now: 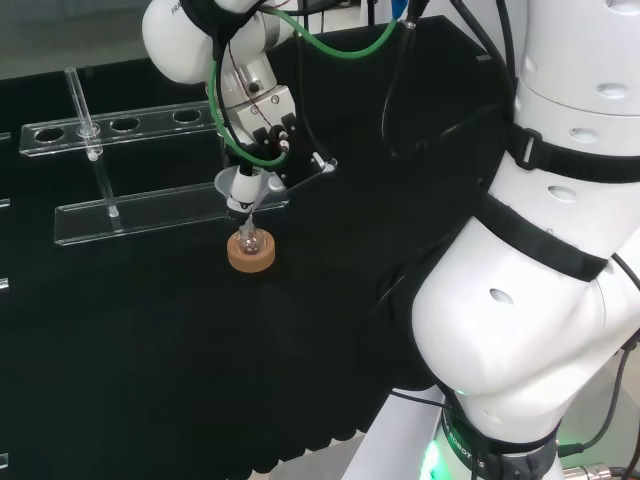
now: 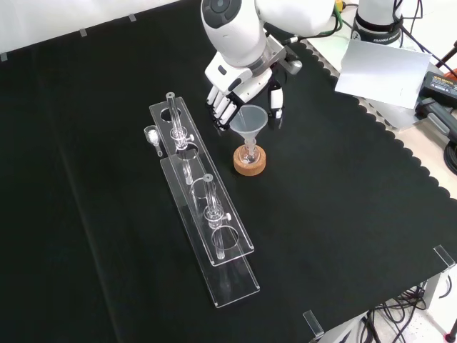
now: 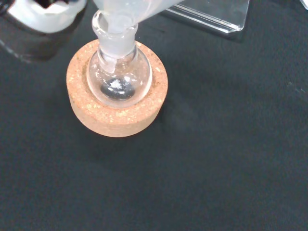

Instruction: Place the funnel on the round-bottom flask.

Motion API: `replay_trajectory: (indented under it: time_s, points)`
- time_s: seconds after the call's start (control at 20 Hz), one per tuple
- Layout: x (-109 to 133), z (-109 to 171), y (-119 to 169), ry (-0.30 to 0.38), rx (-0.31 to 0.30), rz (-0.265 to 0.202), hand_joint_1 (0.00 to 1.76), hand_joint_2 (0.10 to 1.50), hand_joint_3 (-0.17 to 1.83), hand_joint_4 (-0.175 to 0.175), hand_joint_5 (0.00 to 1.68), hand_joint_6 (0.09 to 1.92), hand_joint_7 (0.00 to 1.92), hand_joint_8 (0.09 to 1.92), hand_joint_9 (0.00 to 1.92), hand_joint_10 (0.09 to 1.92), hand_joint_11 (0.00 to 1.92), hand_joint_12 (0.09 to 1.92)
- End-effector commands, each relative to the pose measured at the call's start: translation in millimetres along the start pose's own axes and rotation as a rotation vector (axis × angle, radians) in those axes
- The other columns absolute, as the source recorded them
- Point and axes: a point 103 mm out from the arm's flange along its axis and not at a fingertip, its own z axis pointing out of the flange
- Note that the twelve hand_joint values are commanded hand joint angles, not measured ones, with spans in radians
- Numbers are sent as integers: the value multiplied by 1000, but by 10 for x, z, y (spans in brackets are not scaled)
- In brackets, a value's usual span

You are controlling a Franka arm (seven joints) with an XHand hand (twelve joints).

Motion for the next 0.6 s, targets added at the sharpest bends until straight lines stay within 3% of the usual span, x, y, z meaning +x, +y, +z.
replay_trajectory:
  time_s: [0.05,0.6]
  points:
    - [-9,11,-4,1,0,2,784,674,624,-49,455,651,341,751,624,624,505,1312]
    - [-38,15,-34,16,-5,-14,742,643,609,-54,410,610,319,746,613,624,499,1316]
